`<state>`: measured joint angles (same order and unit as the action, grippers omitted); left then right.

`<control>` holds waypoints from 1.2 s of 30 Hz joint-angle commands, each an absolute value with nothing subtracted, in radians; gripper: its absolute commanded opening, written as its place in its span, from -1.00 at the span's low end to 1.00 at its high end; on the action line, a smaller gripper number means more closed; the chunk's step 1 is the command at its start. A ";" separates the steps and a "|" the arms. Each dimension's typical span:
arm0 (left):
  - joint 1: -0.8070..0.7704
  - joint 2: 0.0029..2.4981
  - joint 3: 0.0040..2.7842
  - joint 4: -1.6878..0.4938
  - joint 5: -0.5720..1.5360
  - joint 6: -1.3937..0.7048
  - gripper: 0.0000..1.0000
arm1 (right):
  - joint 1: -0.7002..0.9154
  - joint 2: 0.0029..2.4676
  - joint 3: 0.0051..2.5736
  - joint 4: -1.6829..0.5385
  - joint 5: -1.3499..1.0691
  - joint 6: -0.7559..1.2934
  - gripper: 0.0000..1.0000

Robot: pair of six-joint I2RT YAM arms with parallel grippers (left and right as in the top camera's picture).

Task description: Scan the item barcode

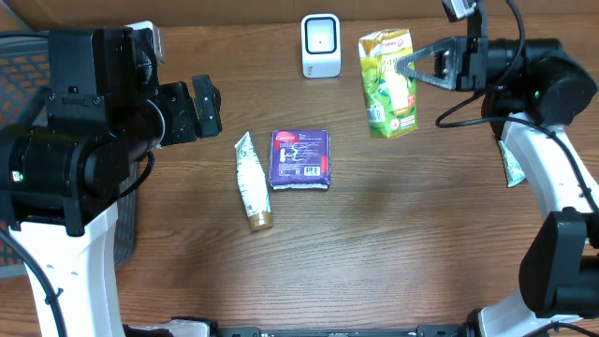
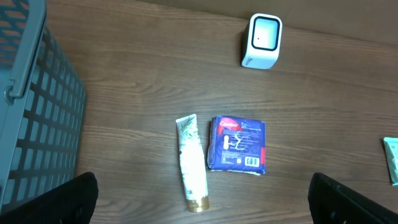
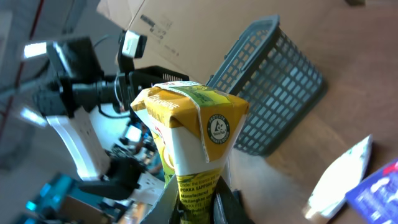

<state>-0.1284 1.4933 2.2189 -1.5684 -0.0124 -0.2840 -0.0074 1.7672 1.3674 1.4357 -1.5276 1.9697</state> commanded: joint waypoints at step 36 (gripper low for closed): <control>-0.125 1.501 2.226 -1.568 -0.018 -0.269 0.99 | 0.117 1.798 1.395 -0.028 -1.295 0.552 -0.92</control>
<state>-0.1284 1.4933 2.2189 -1.5681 -0.0124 -0.2840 0.1127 1.8088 1.3769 0.0490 -1.4349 0.8558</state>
